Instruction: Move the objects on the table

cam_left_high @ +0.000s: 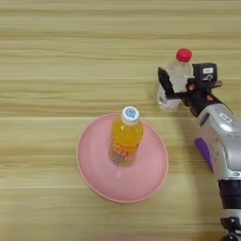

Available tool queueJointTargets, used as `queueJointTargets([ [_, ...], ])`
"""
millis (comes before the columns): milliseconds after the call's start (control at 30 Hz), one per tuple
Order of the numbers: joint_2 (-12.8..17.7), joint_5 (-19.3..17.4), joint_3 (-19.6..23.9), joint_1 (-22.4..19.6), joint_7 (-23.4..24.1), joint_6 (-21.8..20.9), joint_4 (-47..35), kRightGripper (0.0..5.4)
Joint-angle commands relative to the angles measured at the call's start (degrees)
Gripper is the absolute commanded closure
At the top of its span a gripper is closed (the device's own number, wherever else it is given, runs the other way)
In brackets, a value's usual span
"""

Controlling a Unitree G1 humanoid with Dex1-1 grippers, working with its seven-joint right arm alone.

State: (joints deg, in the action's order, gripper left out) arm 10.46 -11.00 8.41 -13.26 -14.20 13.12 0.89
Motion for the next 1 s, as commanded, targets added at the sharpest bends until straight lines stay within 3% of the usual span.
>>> queueJointTargets([
  [33,1.13,-0.29,0.43,-5.38,-0.2,-2.22,-0.01,0.05],
  [533,1.05,-0.01,0.19,-7.31,-0.94,-3.38,4.85,0.05],
  [1000,1.05,-0.11,-0.08,-7.38,-1.56,-3.66,5.43,1.83],
])
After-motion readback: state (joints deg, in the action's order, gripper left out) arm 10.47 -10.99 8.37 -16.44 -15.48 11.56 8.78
